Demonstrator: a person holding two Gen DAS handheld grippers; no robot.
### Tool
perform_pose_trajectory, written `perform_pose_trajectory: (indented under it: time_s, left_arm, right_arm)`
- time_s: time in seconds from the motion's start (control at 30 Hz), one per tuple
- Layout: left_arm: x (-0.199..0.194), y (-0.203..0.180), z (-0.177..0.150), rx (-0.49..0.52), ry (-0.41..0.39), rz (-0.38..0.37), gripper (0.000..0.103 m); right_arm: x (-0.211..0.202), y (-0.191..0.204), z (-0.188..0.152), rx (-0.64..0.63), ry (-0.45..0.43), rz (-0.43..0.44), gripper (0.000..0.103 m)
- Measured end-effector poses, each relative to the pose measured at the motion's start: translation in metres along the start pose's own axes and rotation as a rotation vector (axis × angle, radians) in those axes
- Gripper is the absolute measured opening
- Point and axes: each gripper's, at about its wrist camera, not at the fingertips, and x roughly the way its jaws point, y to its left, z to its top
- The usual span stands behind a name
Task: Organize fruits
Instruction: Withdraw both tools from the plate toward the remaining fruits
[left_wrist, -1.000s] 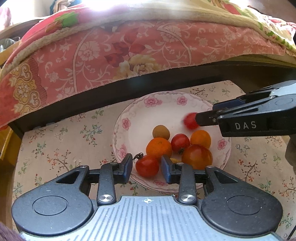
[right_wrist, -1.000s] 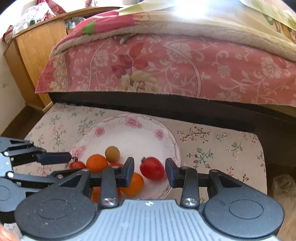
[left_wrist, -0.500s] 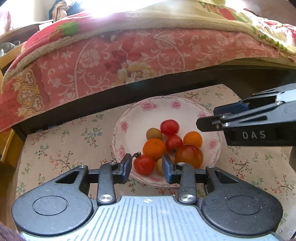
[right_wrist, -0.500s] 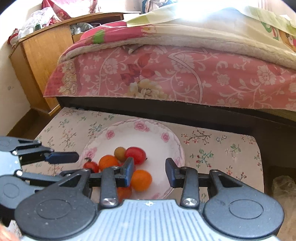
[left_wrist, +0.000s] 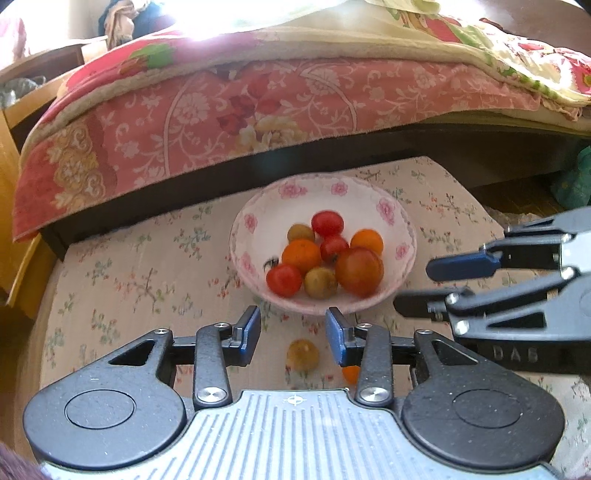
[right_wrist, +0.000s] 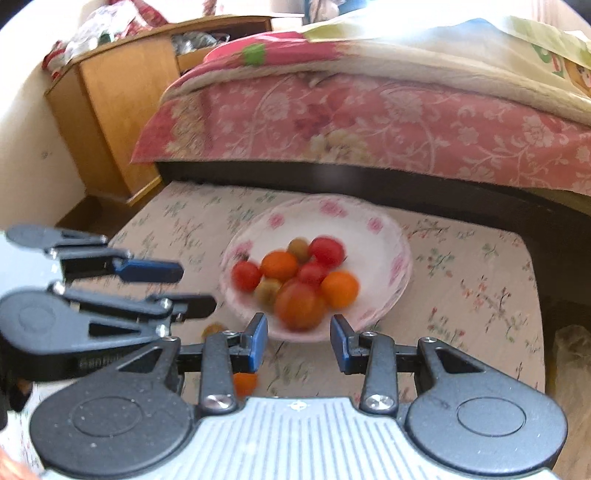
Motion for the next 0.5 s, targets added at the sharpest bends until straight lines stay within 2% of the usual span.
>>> perform_pose_trajectory:
  time_s: [0.27,0.5]
  left_arm:
    - [-0.009,0.005,-0.024,0.001,0.044,0.001,0.048]
    - [-0.008,0.013,-0.027,-0.007,0.059,-0.002,0.050]
  right_arm:
    - [0.009,0.020,-0.021,-0.047,0.059,0.037,0.041]
    - [0.028,0.028,-0.025,-0.081,0.098,0.063,0.041]
